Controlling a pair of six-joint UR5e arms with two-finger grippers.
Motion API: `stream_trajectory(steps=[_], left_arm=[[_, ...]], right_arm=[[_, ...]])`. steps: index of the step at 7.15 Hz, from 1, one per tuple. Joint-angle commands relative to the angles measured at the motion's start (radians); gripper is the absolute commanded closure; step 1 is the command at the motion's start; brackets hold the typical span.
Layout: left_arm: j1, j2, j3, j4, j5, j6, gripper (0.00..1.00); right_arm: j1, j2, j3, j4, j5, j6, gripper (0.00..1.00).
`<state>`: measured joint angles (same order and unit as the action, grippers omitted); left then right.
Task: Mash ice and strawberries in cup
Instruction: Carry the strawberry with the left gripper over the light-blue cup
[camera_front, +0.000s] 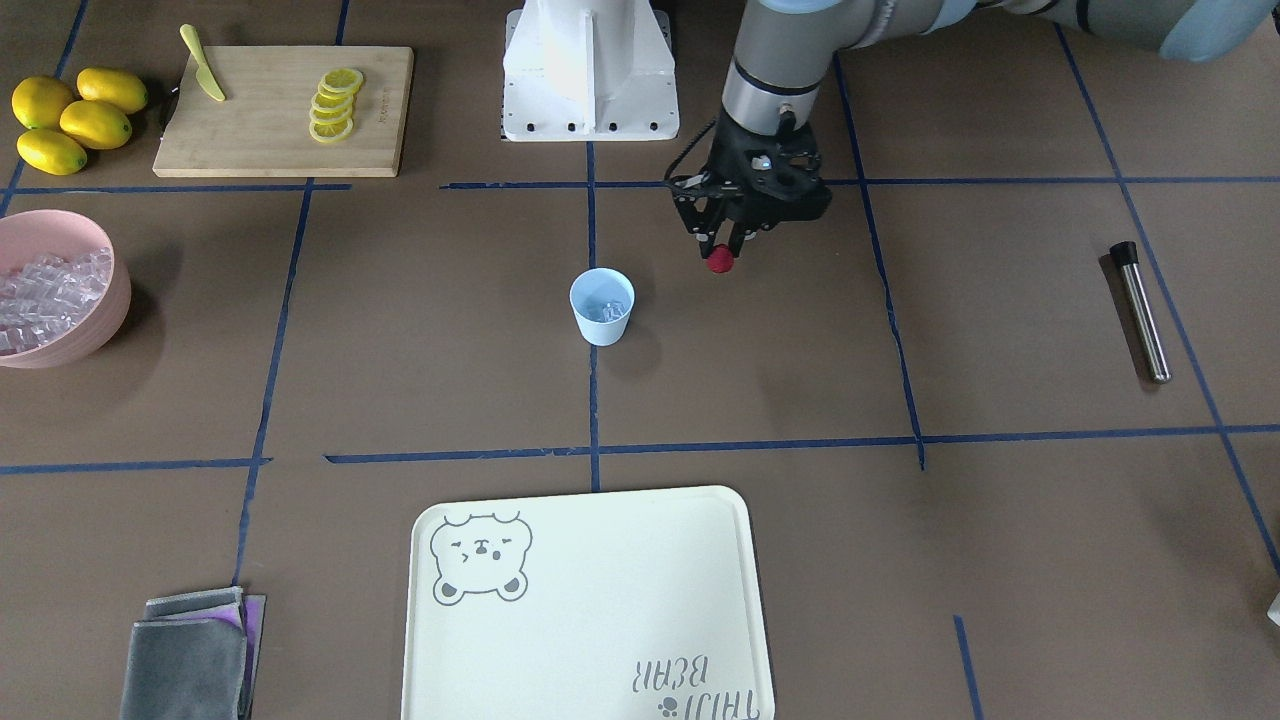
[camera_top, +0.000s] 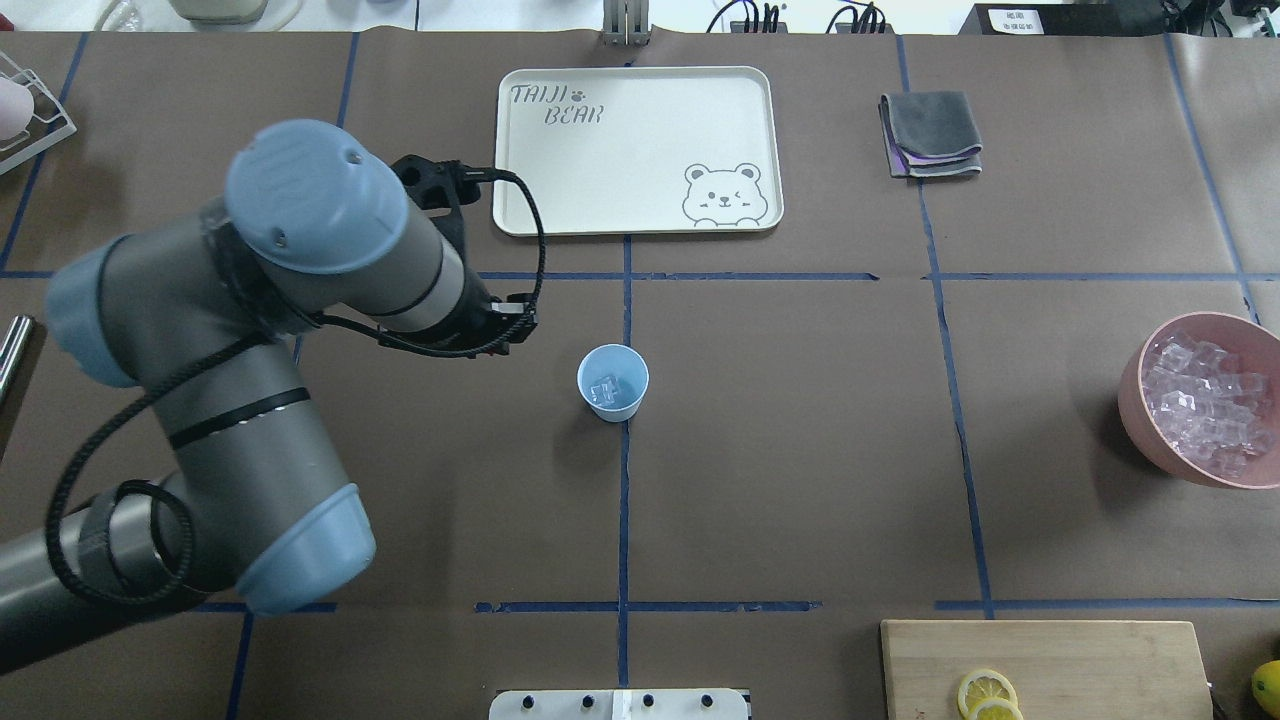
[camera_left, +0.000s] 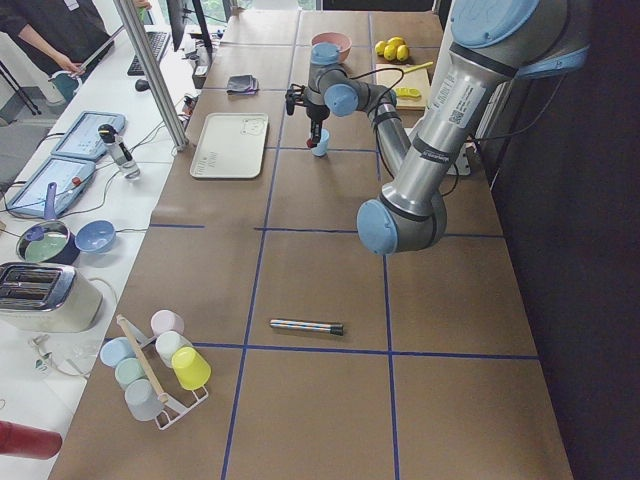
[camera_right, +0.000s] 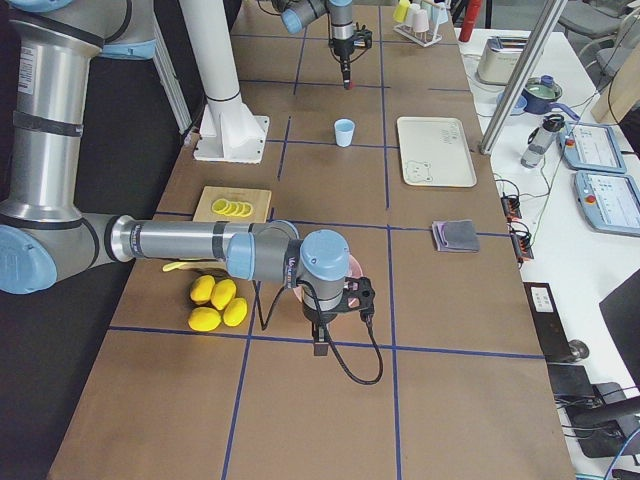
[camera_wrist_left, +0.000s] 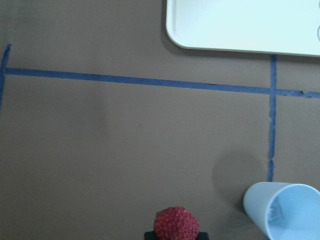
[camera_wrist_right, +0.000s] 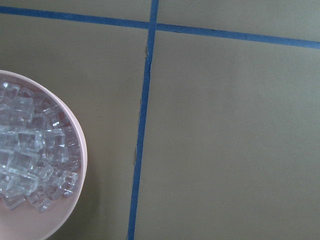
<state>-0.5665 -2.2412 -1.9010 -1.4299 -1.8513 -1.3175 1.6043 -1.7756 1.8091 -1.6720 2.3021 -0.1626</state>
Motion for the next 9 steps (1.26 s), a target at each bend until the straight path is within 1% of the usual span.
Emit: stream_trajectory(steps=[1, 3, 5, 6, 7, 8, 9], left_arm=[[0.063, -0.125, 0.13, 0.002, 0.082, -0.084, 1.0], [0.068, -0.185, 0.233, -0.006, 0.095, -0.089, 1.0], [0.094, -0.19, 0.235, -0.01, 0.099, -0.091, 0.92], [0.111, -0.19, 0.235, -0.012, 0.098, -0.083, 0.59], [0.112, -0.19, 0.234, -0.012, 0.096, -0.082, 0.07], [0.112, -0.186, 0.234, -0.012, 0.096, -0.077, 0.0], [0.109, -0.178, 0.218, -0.004, 0.092, -0.054, 0.0]], right_arm=[[-0.001, 0.001, -0.001, -0.002, 0.0, 0.002, 0.0], [-0.001, 0.001, 0.001, 0.0, 0.0, 0.0, 0.0], [-0.001, -0.001, -0.002, -0.002, 0.0, 0.0, 0.0], [-0.001, -0.001, -0.005, -0.002, 0.0, 0.0, 0.0], [-0.001, -0.001, -0.005, -0.002, -0.001, 0.0, 0.0], [-0.001, -0.001, -0.007, -0.002, -0.001, 0.002, 0.0], [-0.001, -0.001, -0.007, -0.002, 0.0, 0.002, 0.0]])
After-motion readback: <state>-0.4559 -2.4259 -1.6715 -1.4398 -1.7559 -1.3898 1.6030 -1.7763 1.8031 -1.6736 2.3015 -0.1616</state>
